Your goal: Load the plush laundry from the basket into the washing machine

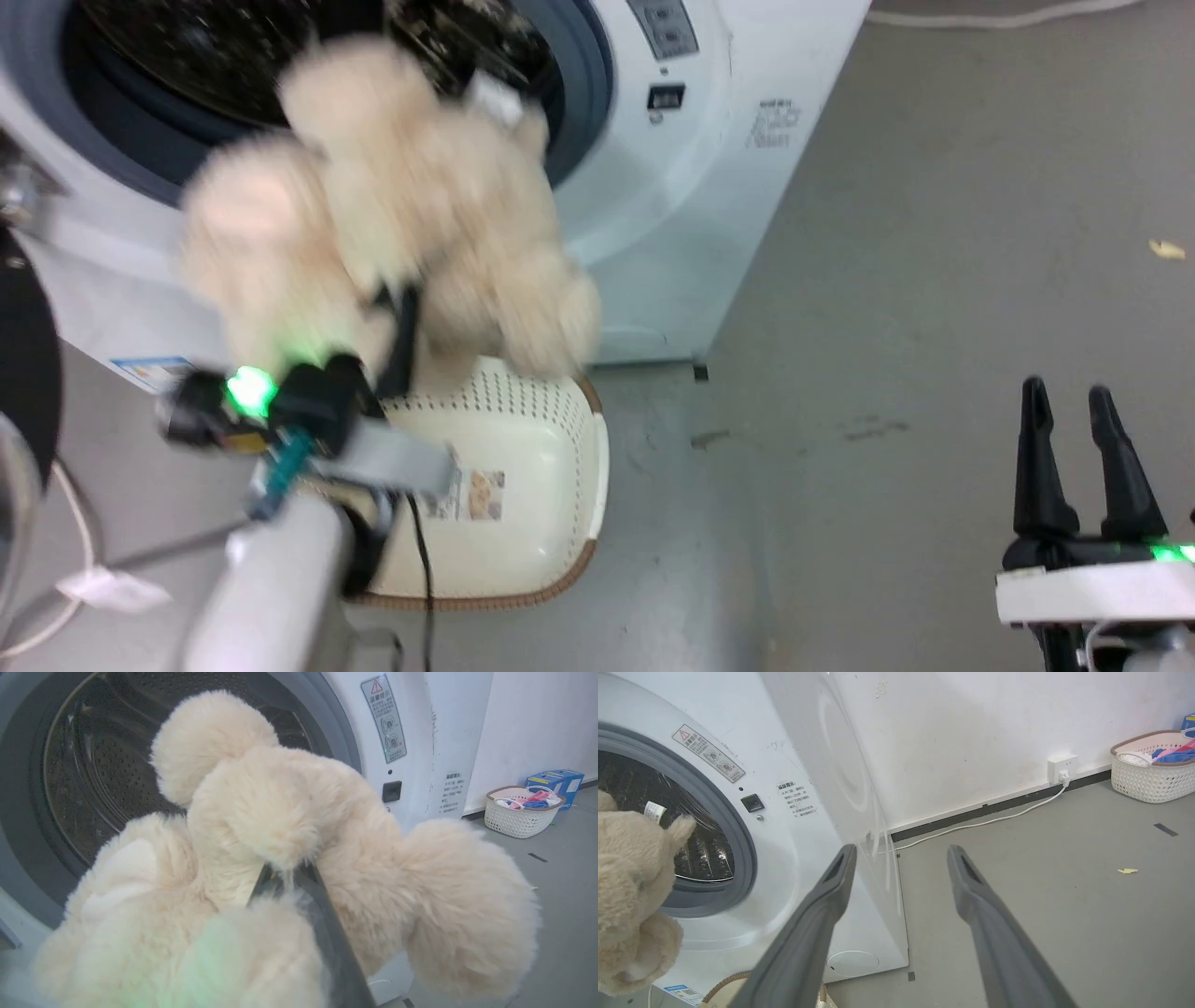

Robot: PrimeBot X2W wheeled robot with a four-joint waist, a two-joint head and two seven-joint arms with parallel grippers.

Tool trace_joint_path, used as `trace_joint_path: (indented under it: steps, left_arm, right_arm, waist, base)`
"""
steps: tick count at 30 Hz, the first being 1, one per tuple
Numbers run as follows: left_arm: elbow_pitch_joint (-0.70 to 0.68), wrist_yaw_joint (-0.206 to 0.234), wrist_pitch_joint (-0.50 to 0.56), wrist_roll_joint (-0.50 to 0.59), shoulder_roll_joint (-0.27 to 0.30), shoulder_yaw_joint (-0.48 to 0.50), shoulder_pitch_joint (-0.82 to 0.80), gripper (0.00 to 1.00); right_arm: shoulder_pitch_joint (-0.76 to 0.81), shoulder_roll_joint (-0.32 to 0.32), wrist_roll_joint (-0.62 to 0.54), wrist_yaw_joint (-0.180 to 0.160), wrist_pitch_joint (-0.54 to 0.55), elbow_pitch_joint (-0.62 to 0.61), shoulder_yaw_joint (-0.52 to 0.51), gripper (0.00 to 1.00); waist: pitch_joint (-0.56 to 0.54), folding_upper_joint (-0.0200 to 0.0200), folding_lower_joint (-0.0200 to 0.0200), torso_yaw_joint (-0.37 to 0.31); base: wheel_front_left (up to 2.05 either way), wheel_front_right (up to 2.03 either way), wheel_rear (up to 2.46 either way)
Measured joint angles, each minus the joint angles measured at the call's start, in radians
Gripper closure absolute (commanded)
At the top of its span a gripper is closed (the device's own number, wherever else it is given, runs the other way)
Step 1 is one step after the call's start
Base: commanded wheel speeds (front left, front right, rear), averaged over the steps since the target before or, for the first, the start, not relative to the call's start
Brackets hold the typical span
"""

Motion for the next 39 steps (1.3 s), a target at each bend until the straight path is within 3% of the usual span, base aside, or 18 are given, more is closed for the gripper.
trace_joint_path:
  steps: [5,12,18,24,31,36,39]
  left_arm:
    - [-0.008,-0.016,0.012,0.016,0.063,0.042,-0.169,1.00]
    - [0.054,-0.071,0.138,0.046,0.148,0.058,-0.473,1.00]
    - [0.188,-0.106,0.242,0.070,0.198,0.061,-0.726,1.00]
    - [0.375,-0.111,0.295,0.082,0.251,0.077,-0.933,1.00]
    - [0.579,-0.123,0.323,0.093,0.259,0.060,-1.098,1.00]
    - [0.683,-0.114,0.322,0.124,0.267,0.034,-1.176,1.00]
    - [0.729,-0.132,0.321,0.136,0.263,0.003,-1.216,1.00]
  right_arm:
    - [-0.054,0.001,0.019,0.000,0.000,-0.004,0.016,0.00]
    - [-0.141,0.001,0.061,0.000,0.000,-0.005,0.040,0.00]
    - [-0.193,0.001,0.100,0.000,0.000,0.006,0.072,0.00]
    - [-0.237,0.002,0.116,0.000,0.000,-0.012,0.077,0.00]
    - [-0.260,0.002,0.121,0.000,0.000,-0.020,0.055,0.00]
    - [-0.266,0.002,0.138,0.000,0.000,-0.019,0.083,0.00]
    - [-0.266,0.002,0.142,0.000,0.000,-0.019,0.098,0.00]
  waist:
    - [0.079,0.0000,0.0000,-0.025]
    - [0.215,0.0000,0.0001,-0.070]
    - [0.331,0.0000,0.0002,-0.121]
    - [0.419,0.0000,0.0002,-0.182]
    - [0.490,0.0000,0.0001,-0.229]
    - [0.518,0.0000,0.0001,-0.243]
    - [0.528,0.0000,0.0000,-0.243]
  base:
    - [0.00,0.00,0.00]
    - [0.00,0.00,0.00]
    - [0.00,0.00,0.00]
    - [0.00,0.00,0.00]
    - [0.00,0.00,0.00]
    - [0.00,0.00,0.00]
    - [0.00,0.00,0.00]
